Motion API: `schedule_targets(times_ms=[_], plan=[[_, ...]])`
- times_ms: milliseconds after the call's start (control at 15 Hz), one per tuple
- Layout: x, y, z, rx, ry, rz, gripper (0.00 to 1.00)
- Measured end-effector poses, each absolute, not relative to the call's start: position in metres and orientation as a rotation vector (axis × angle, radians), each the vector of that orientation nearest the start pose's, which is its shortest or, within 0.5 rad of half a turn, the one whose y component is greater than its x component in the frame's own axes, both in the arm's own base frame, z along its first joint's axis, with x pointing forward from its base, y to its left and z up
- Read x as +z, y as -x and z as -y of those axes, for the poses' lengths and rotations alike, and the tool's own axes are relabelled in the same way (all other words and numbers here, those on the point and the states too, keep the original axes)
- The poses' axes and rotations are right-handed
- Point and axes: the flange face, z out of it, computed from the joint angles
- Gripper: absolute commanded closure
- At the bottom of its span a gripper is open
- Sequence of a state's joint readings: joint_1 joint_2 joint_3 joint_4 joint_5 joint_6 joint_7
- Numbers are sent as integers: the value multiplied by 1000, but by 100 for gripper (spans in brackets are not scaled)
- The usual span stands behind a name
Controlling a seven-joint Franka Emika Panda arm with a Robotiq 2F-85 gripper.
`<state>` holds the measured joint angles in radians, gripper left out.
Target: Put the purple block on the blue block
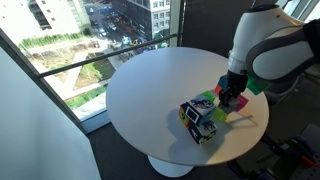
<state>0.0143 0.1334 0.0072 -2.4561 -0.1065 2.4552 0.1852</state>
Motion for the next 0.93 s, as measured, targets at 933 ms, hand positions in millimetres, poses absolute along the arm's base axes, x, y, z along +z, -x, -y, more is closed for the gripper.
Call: schedule_targets(times_ms=[933], plan=[[296,-501,25,243,3198,-166,71]])
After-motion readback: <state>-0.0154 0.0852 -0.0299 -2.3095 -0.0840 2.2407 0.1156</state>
